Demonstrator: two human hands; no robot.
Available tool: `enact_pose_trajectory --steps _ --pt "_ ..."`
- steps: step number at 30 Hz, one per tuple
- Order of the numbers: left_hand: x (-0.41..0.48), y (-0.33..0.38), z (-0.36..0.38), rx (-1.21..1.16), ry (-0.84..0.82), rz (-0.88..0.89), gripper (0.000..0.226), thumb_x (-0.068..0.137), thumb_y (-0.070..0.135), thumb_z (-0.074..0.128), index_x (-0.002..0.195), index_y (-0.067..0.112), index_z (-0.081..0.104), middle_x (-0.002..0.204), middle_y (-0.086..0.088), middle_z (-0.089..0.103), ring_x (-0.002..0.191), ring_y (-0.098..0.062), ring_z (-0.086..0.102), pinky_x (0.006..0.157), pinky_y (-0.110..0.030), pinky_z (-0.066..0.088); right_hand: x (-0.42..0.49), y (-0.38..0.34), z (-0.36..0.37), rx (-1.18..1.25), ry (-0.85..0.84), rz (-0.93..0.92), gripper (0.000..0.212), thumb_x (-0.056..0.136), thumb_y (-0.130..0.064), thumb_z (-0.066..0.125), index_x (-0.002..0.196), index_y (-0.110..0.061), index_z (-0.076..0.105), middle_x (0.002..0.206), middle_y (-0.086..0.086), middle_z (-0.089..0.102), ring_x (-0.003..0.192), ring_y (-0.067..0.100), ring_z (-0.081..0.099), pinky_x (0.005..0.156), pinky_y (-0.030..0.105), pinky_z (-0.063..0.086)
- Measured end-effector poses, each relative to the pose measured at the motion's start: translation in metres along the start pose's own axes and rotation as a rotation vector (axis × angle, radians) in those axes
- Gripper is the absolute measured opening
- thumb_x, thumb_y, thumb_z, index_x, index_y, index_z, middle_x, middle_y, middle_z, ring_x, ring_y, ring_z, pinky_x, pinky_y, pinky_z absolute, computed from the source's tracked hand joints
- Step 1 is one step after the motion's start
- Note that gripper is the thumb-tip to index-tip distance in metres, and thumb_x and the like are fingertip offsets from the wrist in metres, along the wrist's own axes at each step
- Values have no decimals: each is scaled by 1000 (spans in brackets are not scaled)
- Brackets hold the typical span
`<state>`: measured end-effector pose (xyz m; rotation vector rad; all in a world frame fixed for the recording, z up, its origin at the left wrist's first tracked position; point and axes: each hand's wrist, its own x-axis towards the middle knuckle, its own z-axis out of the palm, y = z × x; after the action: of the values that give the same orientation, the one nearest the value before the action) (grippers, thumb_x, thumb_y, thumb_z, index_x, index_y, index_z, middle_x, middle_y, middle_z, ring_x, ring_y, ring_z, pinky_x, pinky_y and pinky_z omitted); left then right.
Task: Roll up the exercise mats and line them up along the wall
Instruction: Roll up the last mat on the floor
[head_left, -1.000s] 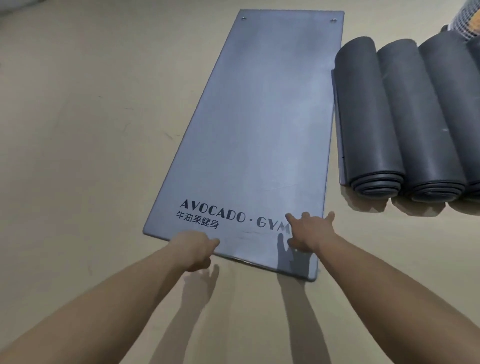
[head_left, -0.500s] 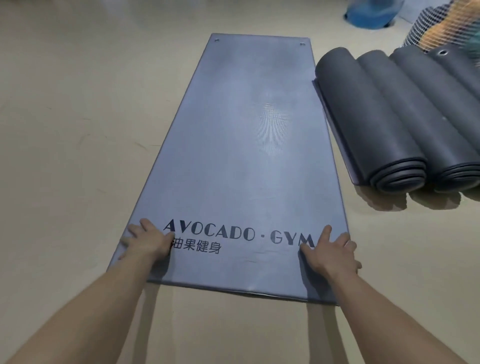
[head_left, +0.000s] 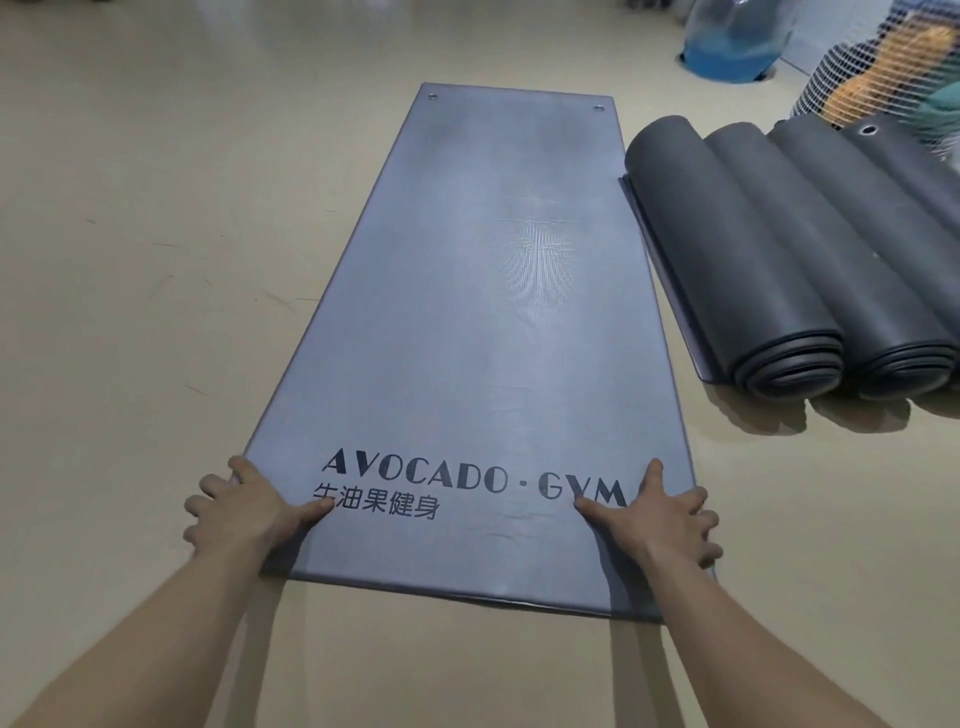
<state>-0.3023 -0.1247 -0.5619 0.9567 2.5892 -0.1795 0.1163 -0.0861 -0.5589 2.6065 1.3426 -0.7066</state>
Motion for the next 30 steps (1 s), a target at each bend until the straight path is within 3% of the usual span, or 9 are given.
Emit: enact_pose_trajectory --steps 5,17,20,23,24,26,28,30 --pt "1 -20 -5 10 -13 102 117 86 67 68 157 10 -5 146 -27 41 125 -46 54 98 -51 46 0 3 0 -22 -9 -45 129 54 -93 69 158 -42 11 150 23 20 131 46 32 104 59 38" --pt "-26 -82 11 9 -99 -7 120 87 74 61 158 11 -12 150 -26 36 127 -43 52 99 -49 47 -2 -15 8 -42 0 -214 117 55 -86 77 151 -41 26 148 23 24 131 46 32 103 57 35" --pt "-42 -86 18 243 -35 -9 102 95 75 41 161 10 -3 155 -25 29 136 -46 37 107 -51 40 -1 -18 6 -62 -22 -272 117 59 -88 74 153 -38 25 156 24 19 137 49 29 108 59 33" --pt "-65 -72 32 524 107 274 70 104 52 30 161 12 19 166 -25 11 146 -51 20 113 -61 29 -7 -13 13 -205 16 -362 97 78 -87 54 153 -33 26 165 22 11 144 53 21 115 61 28" --pt "-72 -65 38 523 100 403 71 103 52 29 162 13 19 168 -23 8 149 -52 17 116 -61 27 -14 -10 17 -282 72 -431 86 87 -83 46 154 -31 27 166 19 14 145 52 19 116 62 26" --pt "-91 -43 42 496 -29 675 94 91 73 24 164 15 12 170 -21 6 153 -46 14 122 -55 24 -29 -3 28 -362 175 -648 72 98 -70 36 157 -28 32 165 13 24 149 45 22 117 64 24" --pt "-111 -25 43 570 -123 893 109 84 81 40 165 17 4 172 -19 1 157 -43 8 126 -51 18 -50 4 37 -384 118 -846 79 97 -71 31 160 -24 31 168 13 24 152 40 20 121 61 19" --pt "-117 -15 41 597 -109 955 110 86 74 58 164 16 6 172 -17 2 156 -43 9 126 -50 19 -70 10 47 -400 11 -961 93 87 -80 30 161 -23 25 170 12 17 153 37 14 124 57 12"
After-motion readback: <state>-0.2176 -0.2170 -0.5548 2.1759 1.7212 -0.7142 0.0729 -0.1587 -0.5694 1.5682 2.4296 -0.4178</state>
